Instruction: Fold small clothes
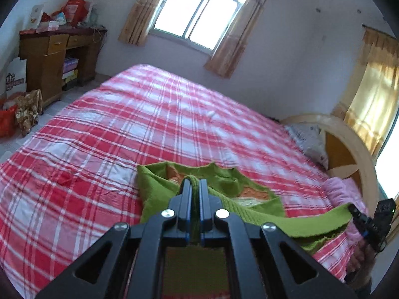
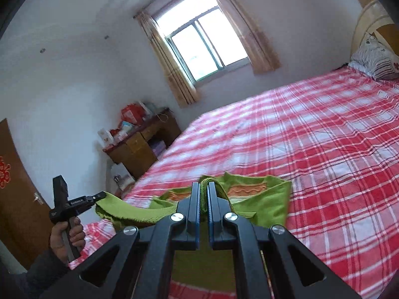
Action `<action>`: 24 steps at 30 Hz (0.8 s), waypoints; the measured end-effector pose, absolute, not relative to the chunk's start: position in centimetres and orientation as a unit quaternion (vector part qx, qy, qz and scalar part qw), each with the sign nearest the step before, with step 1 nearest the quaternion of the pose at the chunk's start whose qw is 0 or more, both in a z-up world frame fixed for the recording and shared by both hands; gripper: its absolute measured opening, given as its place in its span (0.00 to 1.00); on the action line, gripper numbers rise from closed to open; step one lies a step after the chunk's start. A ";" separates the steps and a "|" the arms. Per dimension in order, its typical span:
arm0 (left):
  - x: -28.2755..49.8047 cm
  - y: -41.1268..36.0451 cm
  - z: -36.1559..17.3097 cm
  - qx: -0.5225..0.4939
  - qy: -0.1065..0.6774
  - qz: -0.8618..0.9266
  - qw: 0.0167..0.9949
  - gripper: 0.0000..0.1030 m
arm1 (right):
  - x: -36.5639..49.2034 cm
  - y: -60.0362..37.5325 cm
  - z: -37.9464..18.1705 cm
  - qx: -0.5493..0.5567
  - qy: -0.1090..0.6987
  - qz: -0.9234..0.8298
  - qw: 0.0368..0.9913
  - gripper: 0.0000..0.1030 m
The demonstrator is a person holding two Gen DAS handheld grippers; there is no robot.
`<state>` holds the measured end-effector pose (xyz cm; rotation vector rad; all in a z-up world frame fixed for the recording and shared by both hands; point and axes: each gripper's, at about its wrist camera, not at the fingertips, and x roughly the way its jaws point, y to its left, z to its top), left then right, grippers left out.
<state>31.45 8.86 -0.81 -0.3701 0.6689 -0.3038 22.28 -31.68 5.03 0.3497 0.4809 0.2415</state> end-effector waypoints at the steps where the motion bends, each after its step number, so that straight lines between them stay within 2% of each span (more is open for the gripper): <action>1: 32.4 8.7 -1.5 -0.176 0.333 -0.141 0.915 0.04 | 23.5 -32.0 4.4 0.173 0.246 0.113 0.947 0.04; 12: 39.9 6.6 -9.4 -0.137 0.422 -0.086 0.892 0.06 | 33.9 -34.9 -4.3 0.187 0.346 0.068 0.917 0.04; 15: 40.8 6.6 -10.0 -0.124 0.428 -0.058 0.893 0.24 | 36.2 -35.6 -6.7 0.179 0.381 0.047 0.906 0.05; 16: 40.8 7.0 -9.9 -0.130 0.428 -0.051 0.893 0.42 | 36.6 -36.0 -7.1 0.177 0.382 0.032 0.907 0.09; 17: 40.5 7.6 -9.6 -0.142 0.419 -0.050 0.895 0.55 | 36.8 -36.5 -7.3 0.178 0.377 0.024 0.909 0.19; 18: 40.1 8.1 -9.3 -0.146 0.409 -0.046 0.900 0.60 | 36.7 -36.9 -7.4 0.178 0.372 0.016 0.911 0.28; 19: 39.7 8.6 -8.9 -0.144 0.400 -0.039 0.905 0.64 | 36.6 -37.2 -7.4 0.179 0.366 0.011 0.913 0.51; 20: 39.4 9.0 -8.7 -0.135 0.396 -0.038 0.907 0.64 | 36.3 -37.5 -7.3 0.178 0.359 0.008 0.916 0.60; 24: 39.2 9.2 -9.1 -0.106 0.403 -0.050 0.908 0.64 | 35.2 -37.5 -7.0 0.158 0.347 0.014 0.924 0.60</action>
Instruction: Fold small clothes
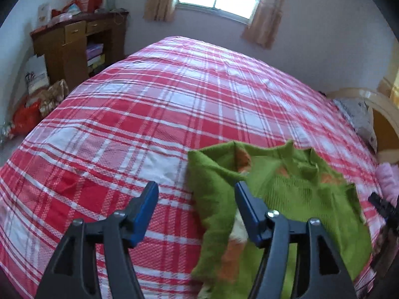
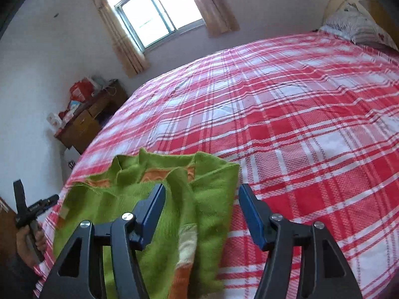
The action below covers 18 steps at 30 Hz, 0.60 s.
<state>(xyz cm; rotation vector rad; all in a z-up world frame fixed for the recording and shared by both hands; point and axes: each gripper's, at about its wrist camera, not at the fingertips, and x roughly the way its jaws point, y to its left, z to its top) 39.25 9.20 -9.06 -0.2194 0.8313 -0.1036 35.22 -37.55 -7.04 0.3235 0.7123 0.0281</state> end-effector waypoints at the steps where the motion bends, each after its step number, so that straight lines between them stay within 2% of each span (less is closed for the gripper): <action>1: 39.3 8.9 -9.1 -0.097 0.404 -0.054 0.908 0.64 | 35.1 -37.4 -7.0 0.149 0.350 0.017 0.925 0.60; 10: 41.6 2.4 -9.2 0.018 0.405 -0.096 0.909 0.64 | 36.9 -35.2 -7.9 0.083 0.385 0.036 0.918 0.60; 12: 42.7 1.5 -10.2 0.037 0.419 -0.091 0.903 0.51 | 37.7 -34.6 -8.8 0.064 0.406 0.031 0.911 0.40; 13: 43.1 1.3 -10.6 0.043 0.422 -0.089 0.901 0.25 | 38.2 -34.2 -9.5 0.051 0.421 0.033 0.905 0.26; 14: 43.4 1.2 -10.9 0.044 0.427 -0.096 0.898 0.05 | 38.3 -33.9 -9.9 0.043 0.427 0.035 0.903 0.18; 16: 43.2 1.4 -10.7 0.038 0.421 -0.098 0.901 0.05 | 38.3 -32.8 -10.1 0.009 0.426 0.036 0.904 0.04; 18: 42.4 1.9 -9.7 0.021 0.400 -0.105 0.910 0.05 | 37.7 -32.3 -9.3 -0.010 0.409 0.036 0.912 0.04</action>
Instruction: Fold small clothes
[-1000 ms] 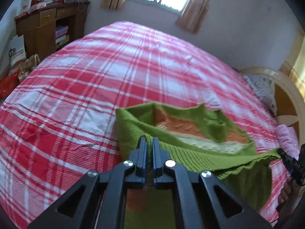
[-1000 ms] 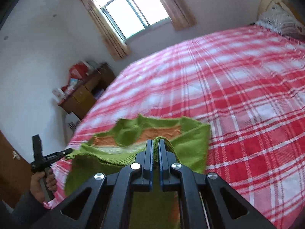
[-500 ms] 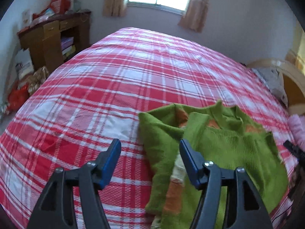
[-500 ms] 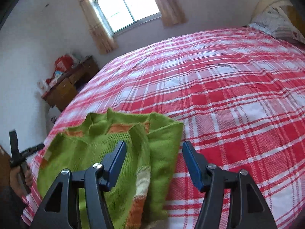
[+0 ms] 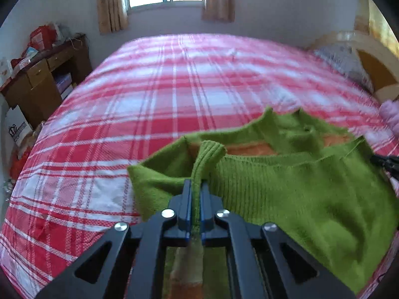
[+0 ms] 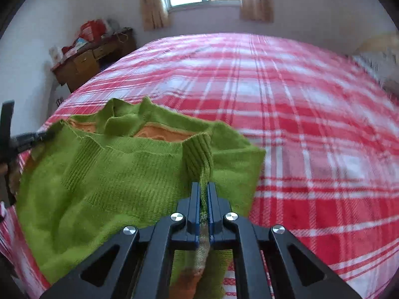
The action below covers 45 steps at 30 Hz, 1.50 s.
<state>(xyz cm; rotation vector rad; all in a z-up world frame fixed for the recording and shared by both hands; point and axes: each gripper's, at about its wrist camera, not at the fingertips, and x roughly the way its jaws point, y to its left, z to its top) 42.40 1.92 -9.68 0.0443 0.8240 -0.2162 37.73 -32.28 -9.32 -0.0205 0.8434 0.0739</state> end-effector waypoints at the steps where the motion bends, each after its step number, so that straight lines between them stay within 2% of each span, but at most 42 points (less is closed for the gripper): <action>1: 42.1 2.4 -9.0 0.016 0.387 -0.104 0.916 0.05 | 37.4 -32.3 -8.6 -0.009 0.396 0.039 0.917 0.04; 7: 43.1 4.7 -7.3 -0.025 0.359 -0.088 0.929 0.05 | 37.7 -33.0 -4.8 0.008 0.338 0.029 0.941 0.03; 11: 46.2 4.6 -9.8 -0.037 0.396 -0.064 0.915 0.05 | 40.9 -33.4 -6.0 0.022 0.359 0.012 0.933 0.03; 13: 47.1 4.3 -11.4 -0.031 0.419 -0.049 0.906 0.07 | 43.0 -33.6 -8.3 0.032 0.397 0.003 0.917 0.03; 14: 47.4 4.3 -12.1 -0.030 0.428 -0.033 0.903 0.13 | 43.5 -33.7 -9.1 0.037 0.414 0.002 0.909 0.04; 15: 47.4 4.4 -12.4 -0.033 0.433 -0.026 0.900 0.14 | 44.0 -33.7 -9.9 0.031 0.427 -0.007 0.904 0.05; 16: 47.0 4.7 -12.2 -0.043 0.431 -0.020 0.901 0.18 | 43.9 -33.4 -10.2 0.015 0.429 -0.019 0.903 0.09; 18: 45.5 5.4 -11.4 -0.057 0.411 -0.022 0.910 0.33 | 43.1 -33.0 -10.0 -0.012 0.415 -0.038 0.909 0.22; 19: 44.7 5.6 -10.9 -0.056 0.402 -0.019 0.914 0.46 | 42.6 -32.8 -9.4 -0.027 0.407 -0.049 0.912 0.28; 20: 43.7 5.8 -10.3 -0.055 0.390 -0.013 0.919 0.62 | 42.1 -32.4 -8.9 -0.036 0.401 -0.052 0.914 0.28; 23: 39.9 6.8 -9.0 -0.062 0.348 -0.017 0.935 0.78 | 41.4 -30.0 -6.8 -0.048 0.393 -0.004 0.918 0.28; 26: 38.7 7.5 -9.6 -0.069 0.344 -0.011 0.936 0.91 | 41.7 -25.7 -5.9 -0.065 0.406 0.079 0.908 0.28; 28: 38.9 7.3 -10.7 -0.057 0.353 -0.006 0.934 0.92 | 42.8 -23.2 -6.4 -0.067 0.420 0.111 0.898 0.28; 30: 39.0 7.4 -11.7 -0.058 0.362 -0.004 0.930 0.92 | 44.0 -21.3 -7.3 -0.074 0.426 0.135 0.891 0.35; 31: 39.0 7.6 -12.1 -0.066 0.365 -0.006 0.928 0.92 | 44.6 -20.5 -7.9 -0.081 0.430 0.139 0.888 0.43; 32: 39.3 8.2 -12.7 -0.085 0.376 -0.017 0.923 0.92 | 45.1 -19.9 -8.6 -0.093 0.435 0.137 0.885 0.45; 36: 38.5 10.3 -13.1 -0.156 0.366 -0.034 0.917 0.94 | 47.3 -18.8 -10.9 -0.139 0.446 0.118 0.877 0.45; 37: 38.4 10.8 -13.3 -0.172 0.366 -0.039 0.914 0.95 | 47.6 -19.2 -11.3 -0.136 0.455 0.119 0.872 0.42; 38: 38.4 11.5 -13.4 -0.193 0.362 -0.048 0.911 0.95 | 47.8 -19.4 -11.8 -0.127 0.465 0.130 0.866 0.25; 40: 38.2 12.4 -13.6 -0.223 0.353 -0.055 0.907 0.95 | 47.9 -19.2 -12.2 -0.127 0.472 0.147 0.860 0.12; 41: 38.1 12.6 -13.6 -0.234 0.346 -0.060 0.907 0.95 | 47.6 -19.0 -12.2 -0.135 0.467 0.146 0.862 0.00; 45: 37.6 13.5 -13.6 -0.257 0.329 -0.057 0.907 0.95 | 47.7 -18.7 -11.2 -0.148 0.449 0.118 0.873 0.00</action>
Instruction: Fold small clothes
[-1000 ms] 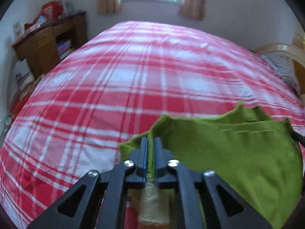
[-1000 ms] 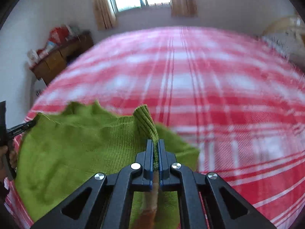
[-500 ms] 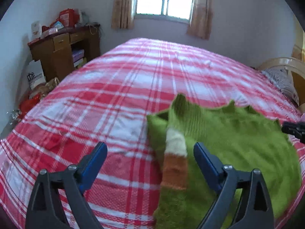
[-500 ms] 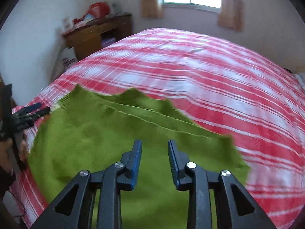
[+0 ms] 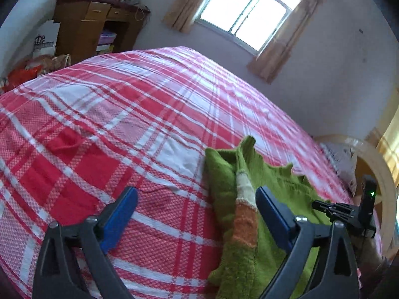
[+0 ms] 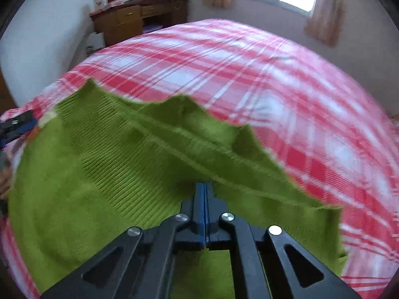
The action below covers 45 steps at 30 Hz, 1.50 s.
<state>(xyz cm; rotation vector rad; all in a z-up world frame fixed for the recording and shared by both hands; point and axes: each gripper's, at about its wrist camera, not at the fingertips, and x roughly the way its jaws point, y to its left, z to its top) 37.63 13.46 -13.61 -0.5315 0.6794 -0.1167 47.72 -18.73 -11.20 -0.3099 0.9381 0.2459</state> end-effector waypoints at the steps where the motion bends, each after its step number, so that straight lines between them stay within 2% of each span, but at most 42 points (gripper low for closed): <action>1: 37.5 13.6 -13.7 -0.262 0.326 -0.052 0.907 0.96 | 48.0 -19.0 -10.7 -0.141 0.441 0.110 0.880 0.00; 7: 37.5 13.4 -13.5 -0.252 0.320 -0.046 0.912 0.99 | 49.2 -19.8 -9.6 -0.098 0.433 0.113 0.889 0.00; 8: 37.5 13.5 -13.5 -0.253 0.319 -0.046 0.912 1.00 | 49.3 -19.7 -9.7 -0.090 0.442 0.125 0.884 0.05; 9: 37.4 13.5 -13.5 -0.253 0.319 -0.045 0.912 1.00 | 49.3 -19.5 -9.9 -0.091 0.452 0.131 0.878 0.12; 10: 37.4 13.5 -13.5 -0.254 0.319 -0.045 0.912 1.00 | 49.2 -19.3 -10.2 -0.096 0.457 0.137 0.874 0.35; 11: 37.4 13.5 -13.5 -0.254 0.319 -0.046 0.912 1.00 | 48.9 -18.8 -10.4 -0.110 0.457 0.143 0.871 0.50; 16: 37.6 13.2 -13.6 -0.246 0.327 -0.047 0.912 1.00 | 48.5 -17.5 -11.6 -0.147 0.464 0.148 0.861 0.50; 18: 37.6 13.2 -13.6 -0.246 0.327 -0.048 0.911 1.00 | 48.8 -17.4 -12.2 -0.144 0.469 0.156 0.858 0.45; 19: 37.6 13.3 -13.6 -0.248 0.328 -0.048 0.910 1.00 | 48.8 -17.4 -12.4 -0.147 0.467 0.159 0.857 0.38; 20: 37.6 13.4 -13.7 -0.250 0.329 -0.048 0.910 1.00 | 48.7 -17.2 -12.3 -0.149 0.466 0.163 0.857 0.20; 21: 37.6 13.4 -13.7 -0.251 0.328 -0.049 0.909 1.00 | 48.7 -17.1 -12.1 -0.150 0.464 0.168 0.857 0.10; 22: 37.6 13.4 -13.7 -0.252 0.328 -0.050 0.909 1.00 | 48.5 -17.0 -12.0 -0.155 0.461 0.168 0.857 0.06; 33: 36.9 14.6 -13.8 -0.289 0.301 -0.051 0.907 1.00 | 49.7 -17.0 -10.2 -0.165 0.415 0.108 0.888 0.03; 37: 37.1 14.3 -13.7 -0.279 0.306 -0.049 0.909 1.00 | 51.4 -16.9 -12.9 -0.170 0.454 0.092 0.870 0.04; 38: 37.2 14.3 -13.7 -0.278 0.307 -0.048 0.909 1.00 | 51.1 -16.8 -12.6 -0.175 0.445 0.087 0.874 0.09; 39: 37.2 14.3 -13.7 -0.279 0.308 -0.048 0.909 1.00 | 50.8 -16.8 -12.2 -0.181 0.438 0.076 0.877 0.16; 41: 37.2 14.3 -13.7 -0.278 0.309 -0.048 0.908 1.00 | 49.5 -17.2 -11.0 -0.190 0.423 0.049 0.885 0.50; 45: 37.2 14.2 -13.4 -0.270 0.324 -0.043 0.906 1.00 | 44.5 -18.8 -7.8 -0.168 0.393 0.059 0.902 0.51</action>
